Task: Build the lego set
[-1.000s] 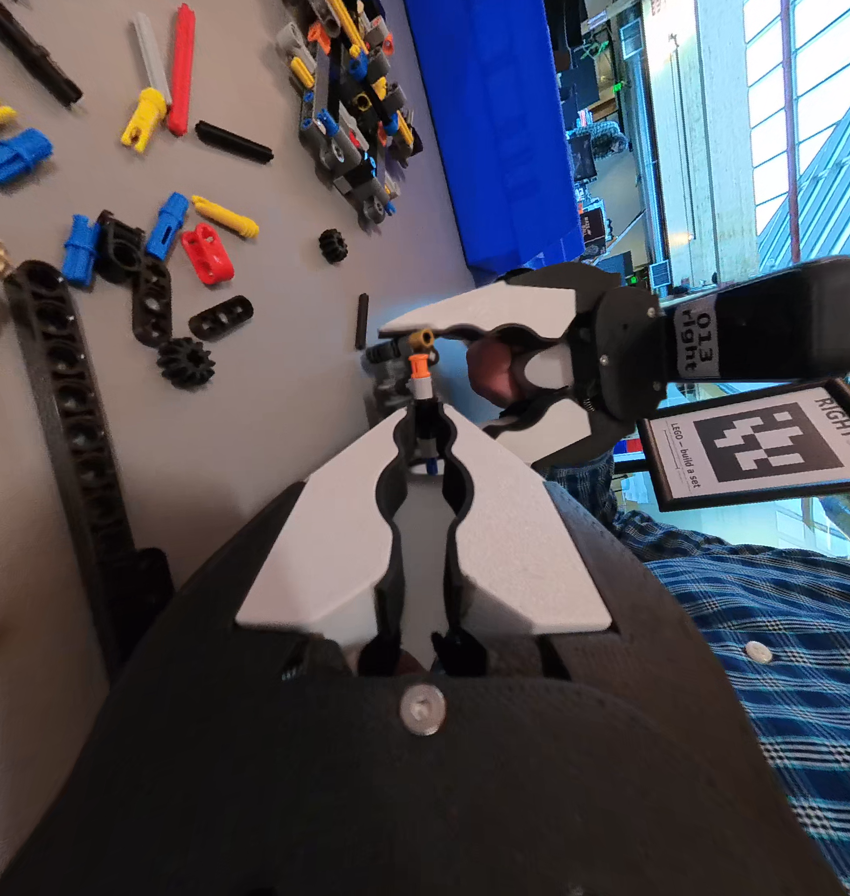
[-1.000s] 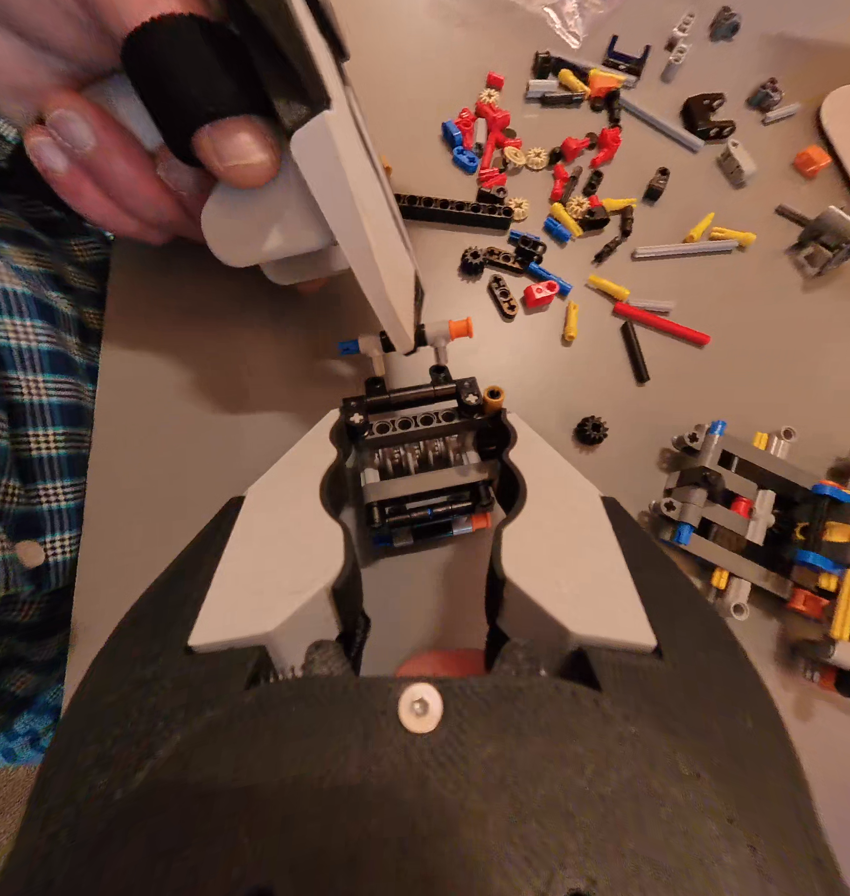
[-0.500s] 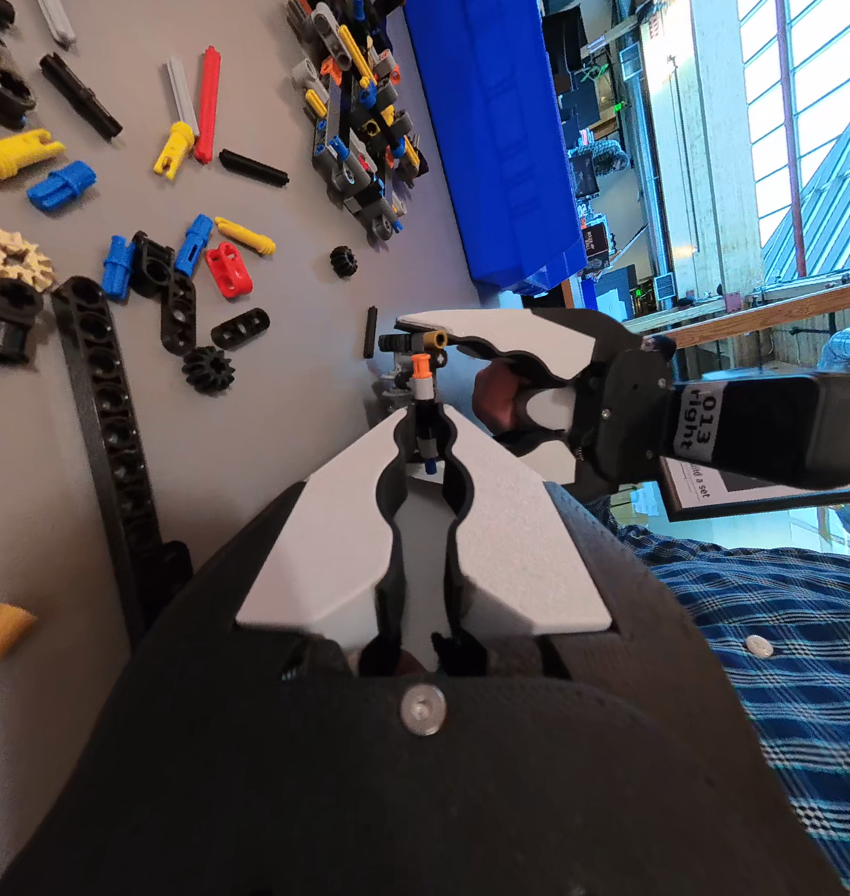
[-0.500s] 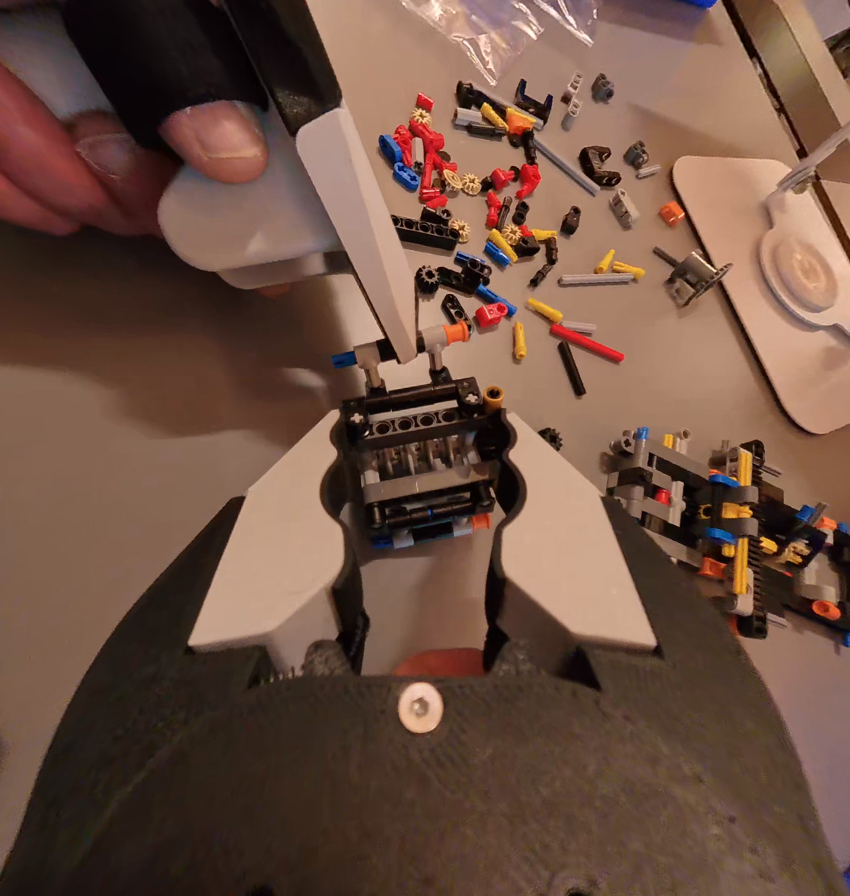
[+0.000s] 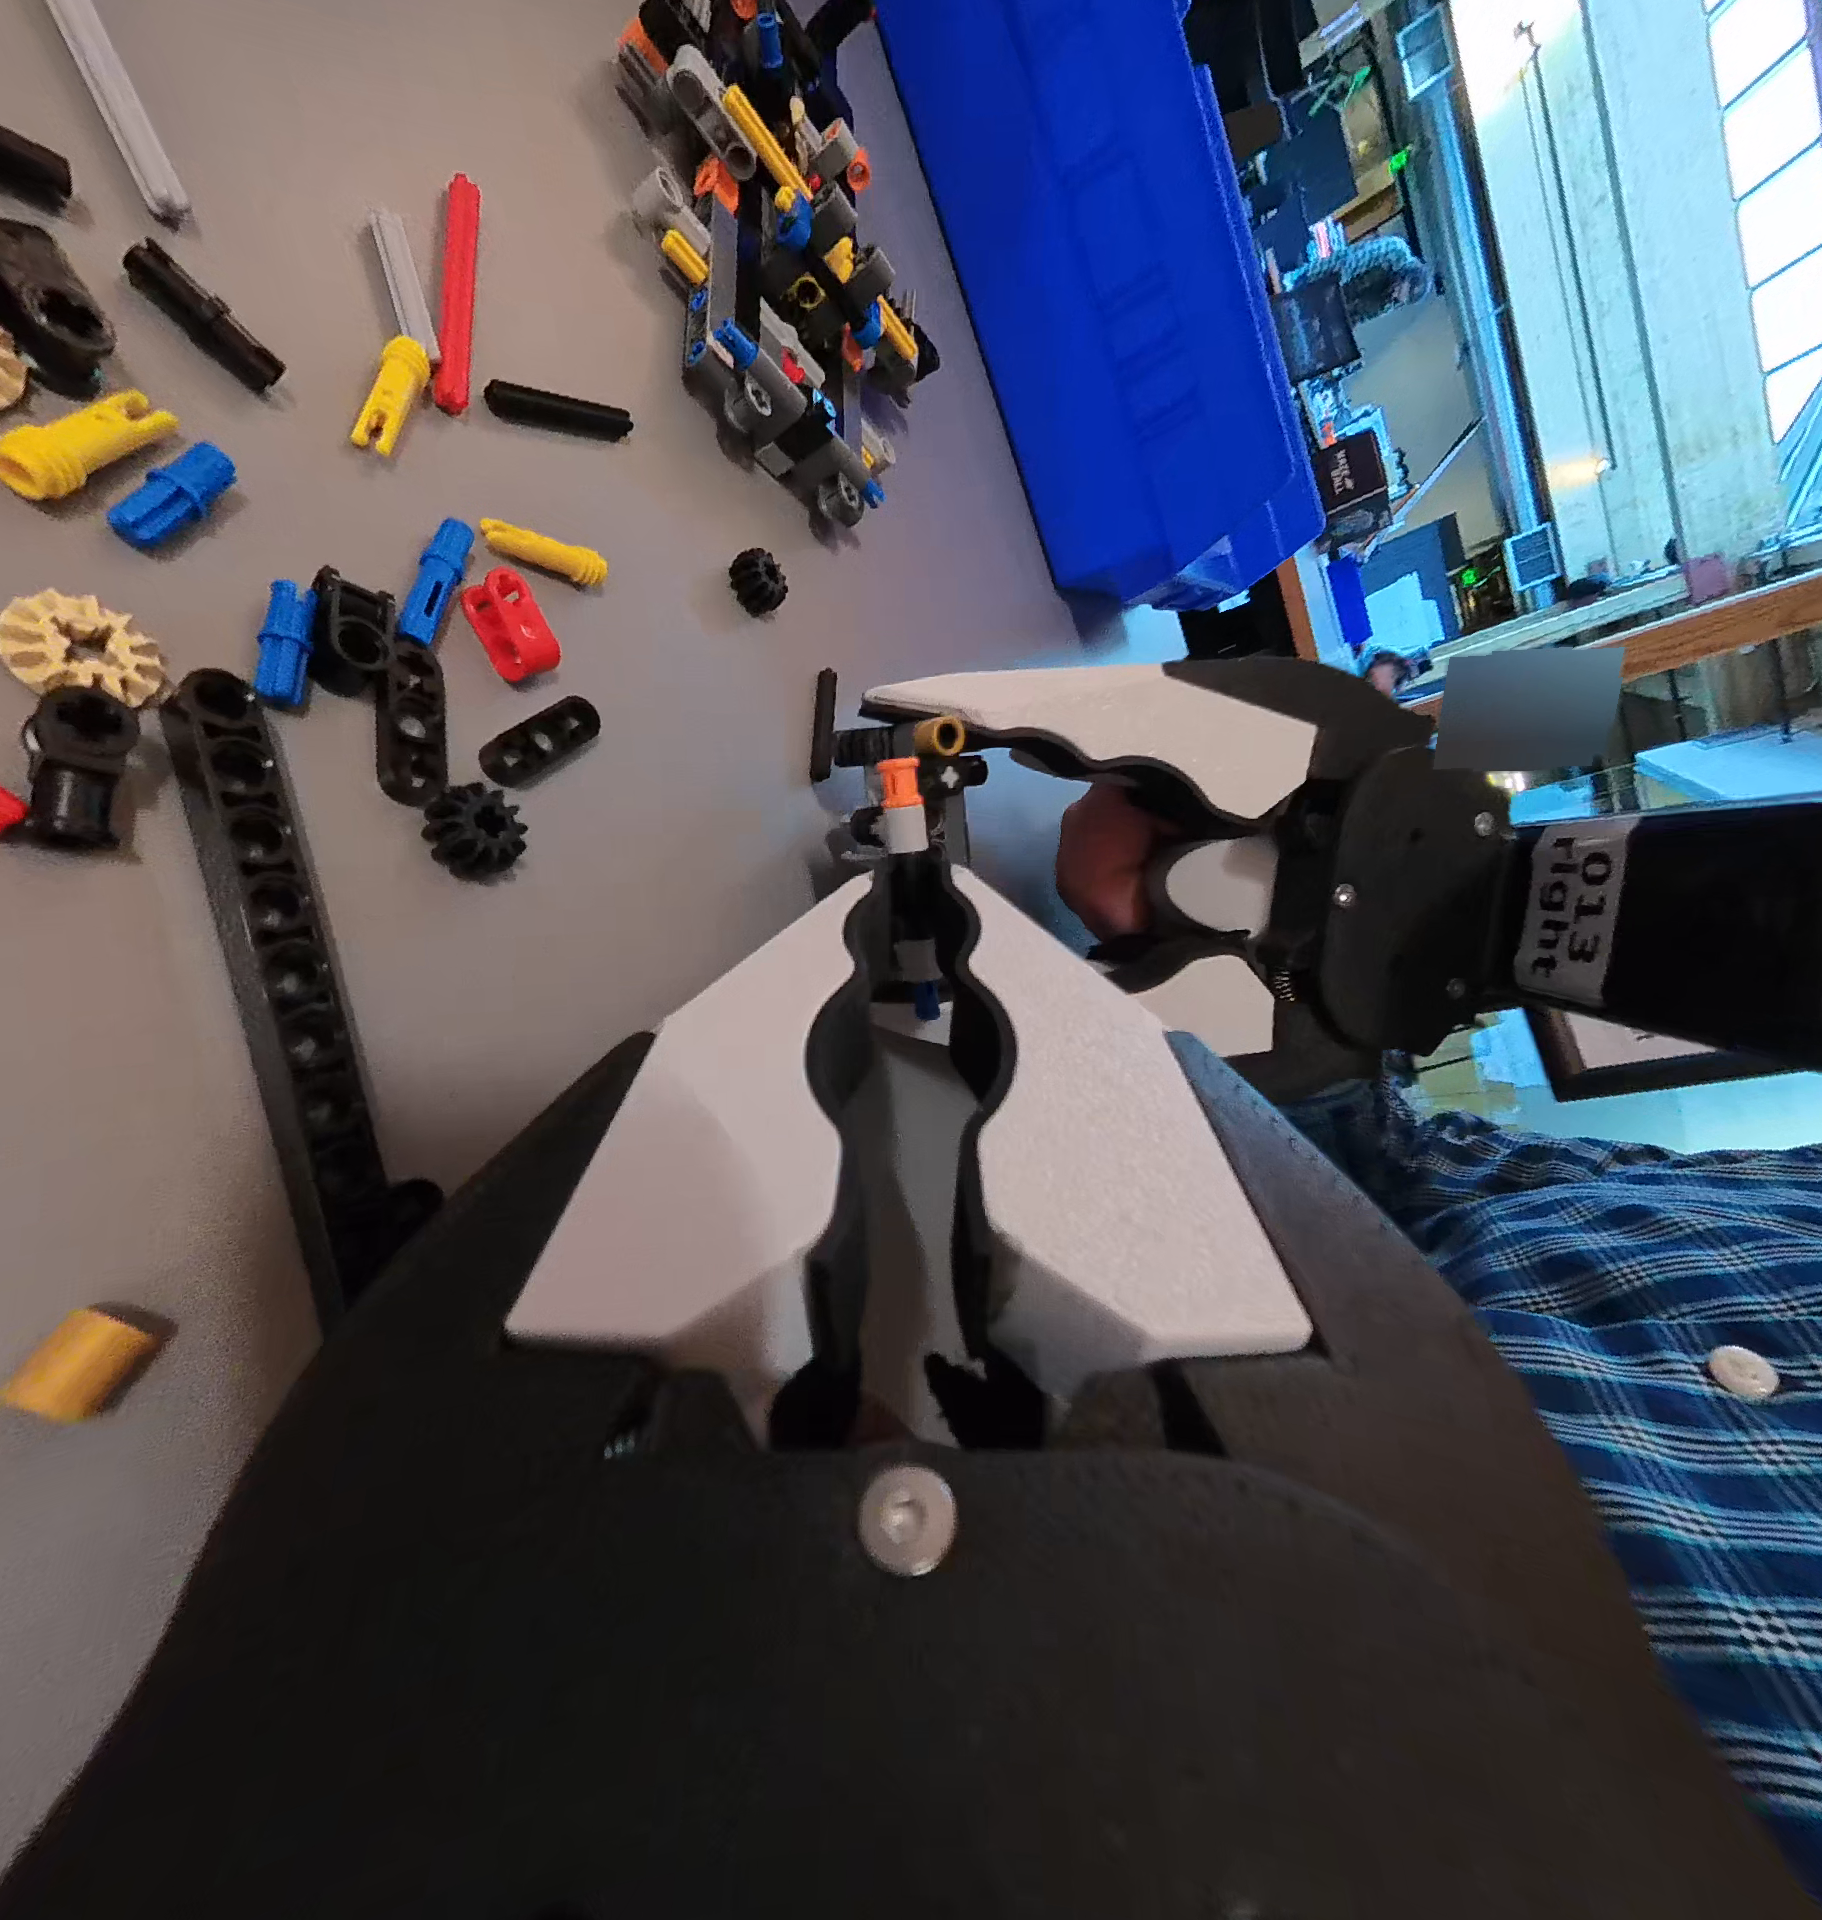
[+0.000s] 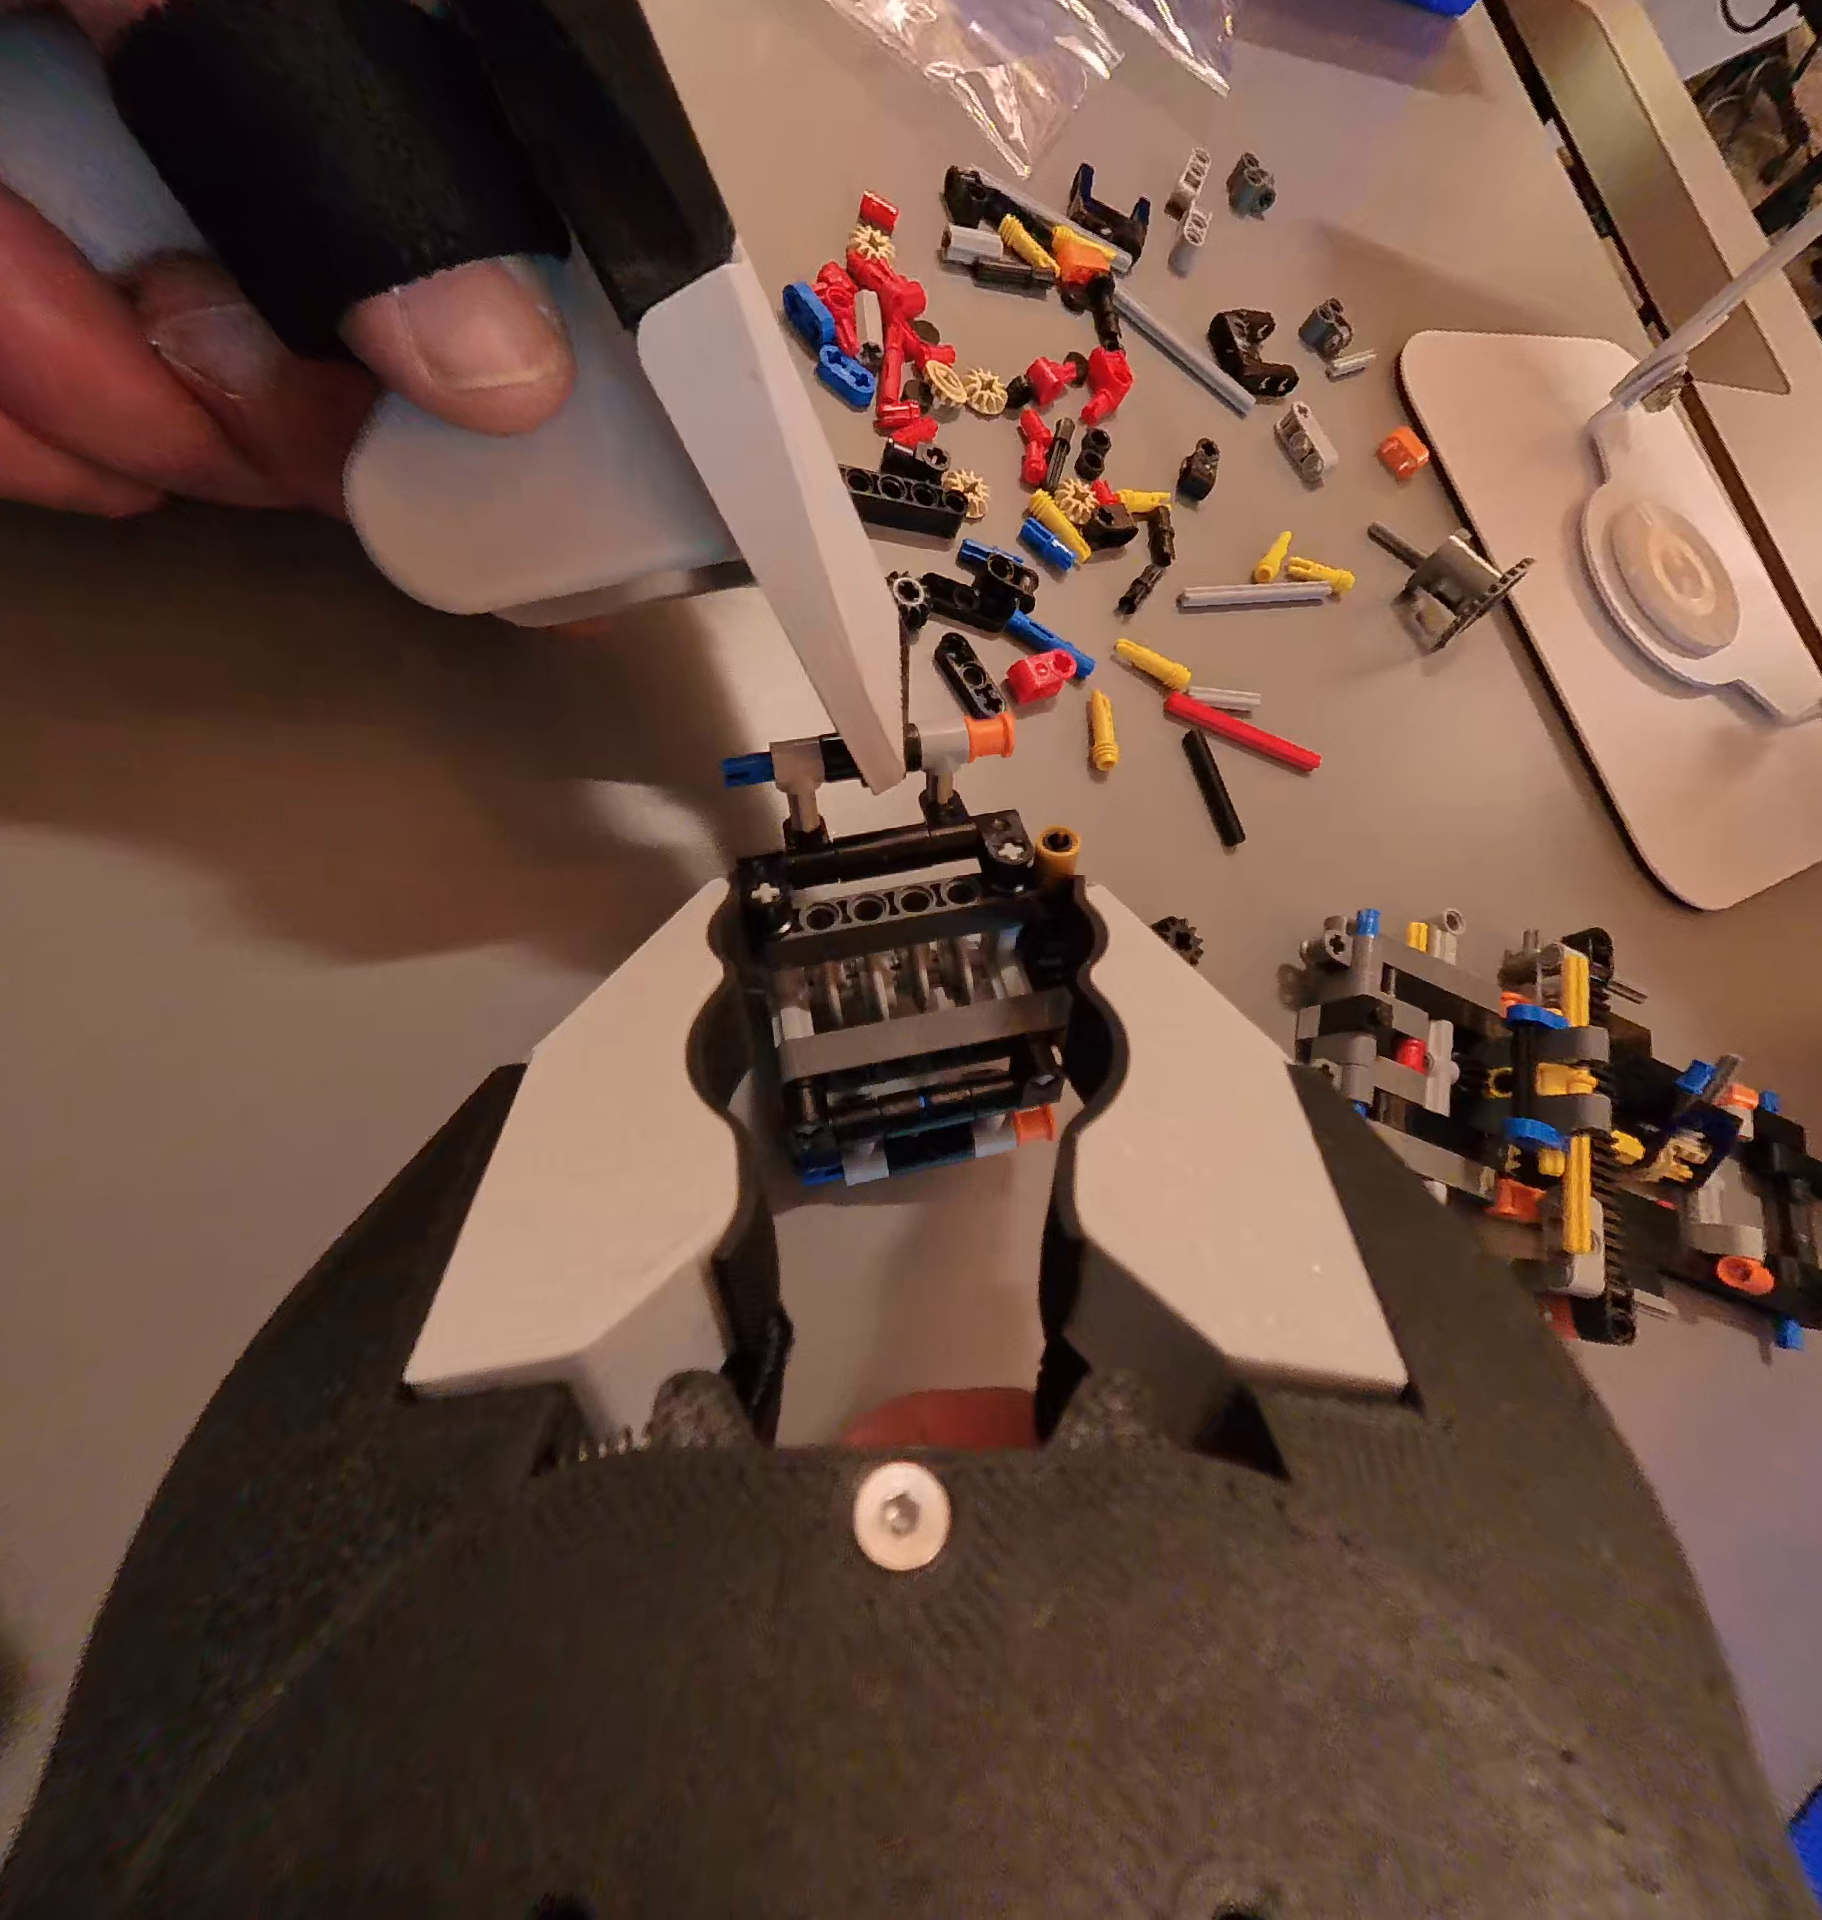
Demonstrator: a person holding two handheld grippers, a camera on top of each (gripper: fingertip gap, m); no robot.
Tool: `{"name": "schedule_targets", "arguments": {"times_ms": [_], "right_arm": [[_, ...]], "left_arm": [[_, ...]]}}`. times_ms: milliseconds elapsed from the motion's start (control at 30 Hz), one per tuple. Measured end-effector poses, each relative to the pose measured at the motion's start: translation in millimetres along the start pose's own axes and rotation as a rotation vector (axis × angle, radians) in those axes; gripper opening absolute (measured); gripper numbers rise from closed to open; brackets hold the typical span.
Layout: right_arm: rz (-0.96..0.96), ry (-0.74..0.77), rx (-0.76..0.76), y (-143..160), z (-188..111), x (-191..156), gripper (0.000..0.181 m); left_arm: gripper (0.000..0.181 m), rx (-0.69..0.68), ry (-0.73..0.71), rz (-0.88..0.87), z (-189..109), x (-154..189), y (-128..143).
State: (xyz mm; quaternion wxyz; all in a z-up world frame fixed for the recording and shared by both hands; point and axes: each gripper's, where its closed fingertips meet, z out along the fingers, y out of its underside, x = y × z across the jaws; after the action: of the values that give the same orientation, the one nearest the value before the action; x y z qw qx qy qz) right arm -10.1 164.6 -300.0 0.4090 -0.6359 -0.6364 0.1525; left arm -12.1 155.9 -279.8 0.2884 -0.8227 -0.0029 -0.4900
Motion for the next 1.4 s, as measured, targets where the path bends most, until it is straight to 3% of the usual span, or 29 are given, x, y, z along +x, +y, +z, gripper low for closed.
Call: {"name": "schedule_targets", "arguments": {"times_ms": [567,1400], "right_arm": [[0.07,-0.004,0.014,0.4,1.9,-0.1,0.056],[0.131,-0.073,0.001,8.0,2.6,-4.6,0.056]], "left_arm": [[0.005,0.049,-0.087,0.111,1.8,-3.0,-0.9],[0.005,-0.039,-0.063,-0.111,9.7,-15.9,6.7]]}}
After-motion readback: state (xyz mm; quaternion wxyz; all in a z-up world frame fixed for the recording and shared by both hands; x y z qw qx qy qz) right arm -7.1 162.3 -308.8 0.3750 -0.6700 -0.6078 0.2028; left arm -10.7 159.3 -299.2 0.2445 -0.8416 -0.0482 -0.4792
